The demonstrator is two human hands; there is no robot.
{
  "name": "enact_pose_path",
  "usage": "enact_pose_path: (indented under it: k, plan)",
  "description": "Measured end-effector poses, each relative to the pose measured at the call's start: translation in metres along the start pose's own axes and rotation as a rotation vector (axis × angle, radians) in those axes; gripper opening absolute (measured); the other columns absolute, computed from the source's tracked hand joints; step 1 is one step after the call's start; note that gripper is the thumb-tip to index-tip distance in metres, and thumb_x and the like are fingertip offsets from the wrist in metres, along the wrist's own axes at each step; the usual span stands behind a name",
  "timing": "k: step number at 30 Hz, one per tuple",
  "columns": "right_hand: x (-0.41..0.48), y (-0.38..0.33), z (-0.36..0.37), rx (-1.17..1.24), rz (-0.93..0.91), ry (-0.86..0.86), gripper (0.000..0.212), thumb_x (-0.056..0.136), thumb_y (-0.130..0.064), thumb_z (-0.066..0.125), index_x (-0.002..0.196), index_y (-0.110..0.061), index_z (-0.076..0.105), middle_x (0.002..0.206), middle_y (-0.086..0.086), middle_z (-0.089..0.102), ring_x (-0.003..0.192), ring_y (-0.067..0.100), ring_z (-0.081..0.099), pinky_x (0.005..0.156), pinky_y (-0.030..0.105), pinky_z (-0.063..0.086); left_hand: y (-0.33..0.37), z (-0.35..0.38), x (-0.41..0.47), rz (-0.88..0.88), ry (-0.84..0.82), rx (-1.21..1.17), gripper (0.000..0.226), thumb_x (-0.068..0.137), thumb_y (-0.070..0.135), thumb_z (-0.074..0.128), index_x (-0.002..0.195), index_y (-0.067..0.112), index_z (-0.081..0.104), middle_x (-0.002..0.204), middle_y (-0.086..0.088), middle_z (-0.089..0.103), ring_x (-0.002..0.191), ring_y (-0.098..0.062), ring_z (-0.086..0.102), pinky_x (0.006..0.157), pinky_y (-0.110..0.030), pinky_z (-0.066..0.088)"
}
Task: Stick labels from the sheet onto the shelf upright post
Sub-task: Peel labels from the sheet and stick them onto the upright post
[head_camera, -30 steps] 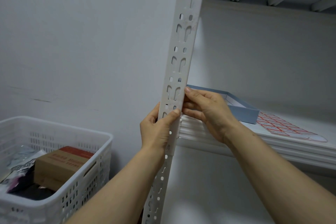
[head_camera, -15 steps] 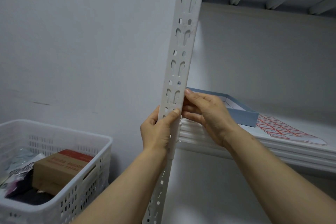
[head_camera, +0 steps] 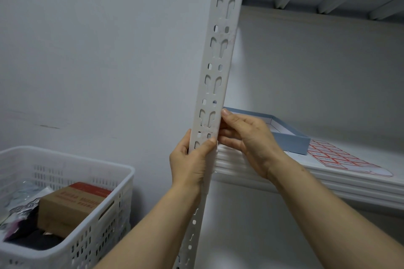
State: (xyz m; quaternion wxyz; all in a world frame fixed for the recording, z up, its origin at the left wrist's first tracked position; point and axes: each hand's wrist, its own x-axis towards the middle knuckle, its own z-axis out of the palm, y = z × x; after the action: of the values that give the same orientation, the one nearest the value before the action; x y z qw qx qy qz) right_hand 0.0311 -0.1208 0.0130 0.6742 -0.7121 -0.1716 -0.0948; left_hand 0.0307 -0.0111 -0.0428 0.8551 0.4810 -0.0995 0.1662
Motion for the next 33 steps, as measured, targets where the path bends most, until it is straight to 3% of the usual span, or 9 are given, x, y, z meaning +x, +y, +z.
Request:
enact_pose_path:
  k: [6,15,26,33]
  plan:
    - [-0.001,-0.001,0.000,0.010,0.002,-0.003,0.037,0.092,-0.033,0.054,0.107,-0.001,0.067,0.099,0.009,0.074,0.094,0.017,0.070,0.092,0.034,0.053,0.002,0.007,0.000,-0.024,0.053,-0.028,0.020,0.081,0.004,0.068,0.097,0.014,0.072,0.087,-0.003,0.074,0.064,0.001,0.065,0.057,-0.009,0.050]
    - [-0.001,-0.001,0.000,0.015,-0.002,-0.008,0.038,0.091,-0.033,0.054,0.106,-0.001,0.067,0.099,0.009,0.074,0.094,0.018,0.070,0.091,0.035,0.054,-0.001,-0.001,-0.001,-0.005,-0.033,-0.013,0.030,0.083,0.005,0.066,0.111,0.013,0.067,0.103,-0.007,0.072,0.076,0.000,0.067,0.067,-0.009,0.052]
    - [-0.002,-0.002,0.002,0.039,-0.001,-0.009,0.038,0.092,-0.033,0.053,0.106,0.000,0.068,0.098,0.009,0.074,0.092,0.018,0.070,0.087,0.030,0.055,0.003,0.008,-0.002,-0.032,0.052,-0.049,0.025,0.084,0.001,0.063,0.106,0.010,0.069,0.089,-0.003,0.072,0.062,0.004,0.064,0.058,-0.009,0.051]
    - [-0.002,-0.002,0.002,0.038,-0.005,-0.007,0.038,0.092,-0.033,0.054,0.105,-0.001,0.068,0.097,0.009,0.074,0.092,0.018,0.071,0.087,0.030,0.056,0.006,0.011,-0.002,-0.057,0.074,-0.075,0.022,0.083,0.002,0.063,0.103,0.009,0.071,0.089,-0.003,0.073,0.064,0.001,0.066,0.058,-0.010,0.052]
